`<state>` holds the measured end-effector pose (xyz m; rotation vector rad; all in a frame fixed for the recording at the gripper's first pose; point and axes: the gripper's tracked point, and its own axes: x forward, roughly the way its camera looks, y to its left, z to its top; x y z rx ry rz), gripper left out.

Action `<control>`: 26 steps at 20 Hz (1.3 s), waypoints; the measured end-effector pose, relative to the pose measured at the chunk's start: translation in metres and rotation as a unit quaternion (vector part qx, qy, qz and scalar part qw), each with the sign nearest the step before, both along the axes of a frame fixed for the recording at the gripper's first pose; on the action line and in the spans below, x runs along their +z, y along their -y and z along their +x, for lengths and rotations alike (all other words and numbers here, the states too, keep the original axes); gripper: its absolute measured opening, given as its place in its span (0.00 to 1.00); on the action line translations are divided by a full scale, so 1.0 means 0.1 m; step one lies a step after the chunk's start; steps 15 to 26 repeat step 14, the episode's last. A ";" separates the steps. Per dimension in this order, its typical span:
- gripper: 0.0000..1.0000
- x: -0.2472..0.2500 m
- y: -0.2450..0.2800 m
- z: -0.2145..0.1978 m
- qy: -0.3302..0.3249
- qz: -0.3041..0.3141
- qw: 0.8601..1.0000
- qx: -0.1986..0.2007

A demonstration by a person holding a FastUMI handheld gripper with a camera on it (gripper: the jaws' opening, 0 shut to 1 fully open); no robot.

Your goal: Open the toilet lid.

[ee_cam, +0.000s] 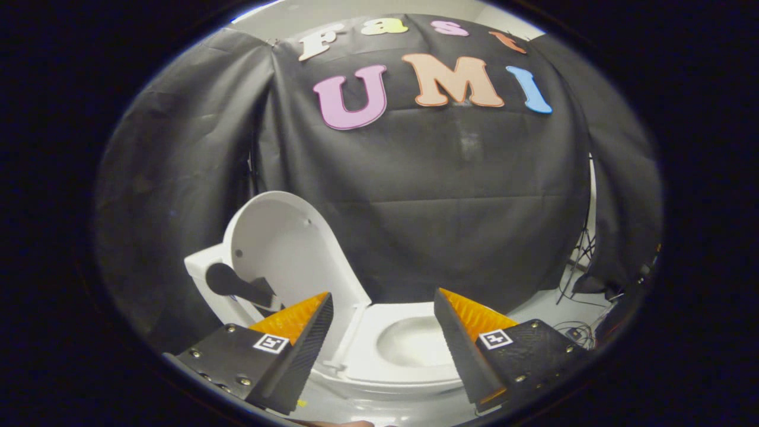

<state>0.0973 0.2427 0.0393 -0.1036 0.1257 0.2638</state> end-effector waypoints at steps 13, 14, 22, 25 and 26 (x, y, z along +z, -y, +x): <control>1.00 0.33 0.22 -0.04 0.058 -0.012 0.998 -0.002; 1.00 0.34 0.23 -0.03 0.057 -0.013 0.998 -0.002; 1.00 0.34 0.23 -0.03 0.057 -0.013 0.998 -0.002; 1.00 0.34 0.23 -0.03 0.057 -0.013 0.998 -0.002; 1.00 0.34 0.23 -0.03 0.057 -0.013 0.998 -0.002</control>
